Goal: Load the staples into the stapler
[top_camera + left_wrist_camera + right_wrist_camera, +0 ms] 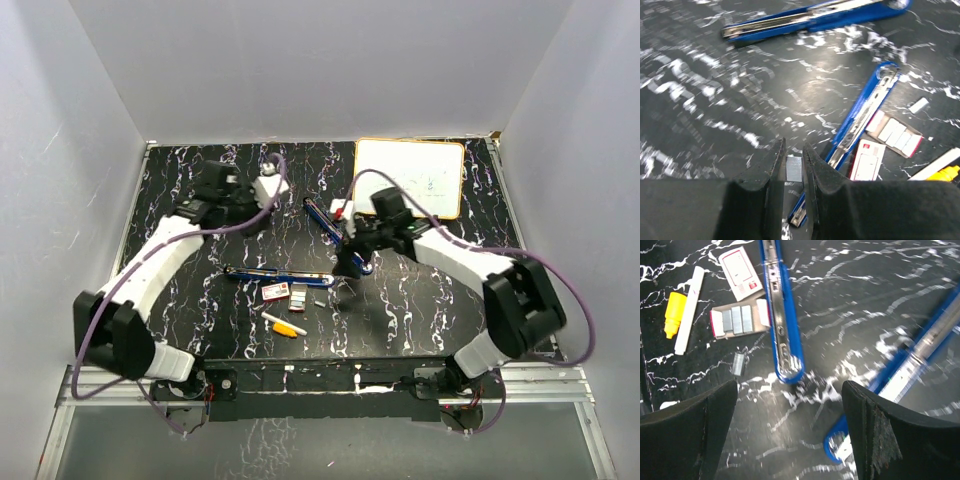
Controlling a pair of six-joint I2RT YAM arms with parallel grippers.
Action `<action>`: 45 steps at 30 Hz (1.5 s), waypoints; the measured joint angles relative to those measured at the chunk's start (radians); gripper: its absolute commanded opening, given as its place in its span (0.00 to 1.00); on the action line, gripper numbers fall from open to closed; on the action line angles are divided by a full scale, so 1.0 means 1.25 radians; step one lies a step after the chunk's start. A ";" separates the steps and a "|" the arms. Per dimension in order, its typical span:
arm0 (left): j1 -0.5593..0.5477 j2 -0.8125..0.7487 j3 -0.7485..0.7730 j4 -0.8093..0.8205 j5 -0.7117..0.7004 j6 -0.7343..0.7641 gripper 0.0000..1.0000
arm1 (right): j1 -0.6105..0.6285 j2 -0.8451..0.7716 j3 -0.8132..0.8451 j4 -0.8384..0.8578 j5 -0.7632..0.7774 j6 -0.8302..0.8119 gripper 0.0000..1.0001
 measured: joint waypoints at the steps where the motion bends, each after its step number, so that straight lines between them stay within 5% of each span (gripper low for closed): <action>1: 0.031 -0.031 -0.008 0.005 -0.005 -0.020 0.00 | 0.029 0.032 0.015 0.003 0.004 -0.006 0.87; 11: 0.174 -0.133 -0.023 0.024 -0.080 -0.155 0.00 | 0.157 0.247 0.121 0.007 0.061 -0.072 0.82; 26: 0.181 -0.125 -0.023 0.024 -0.095 -0.190 0.00 | 0.192 0.410 0.303 -0.141 0.083 -0.239 0.35; 45: 0.214 -0.122 -0.034 0.058 -0.175 -0.257 0.00 | 0.239 0.643 0.692 -0.457 -0.029 -0.678 0.20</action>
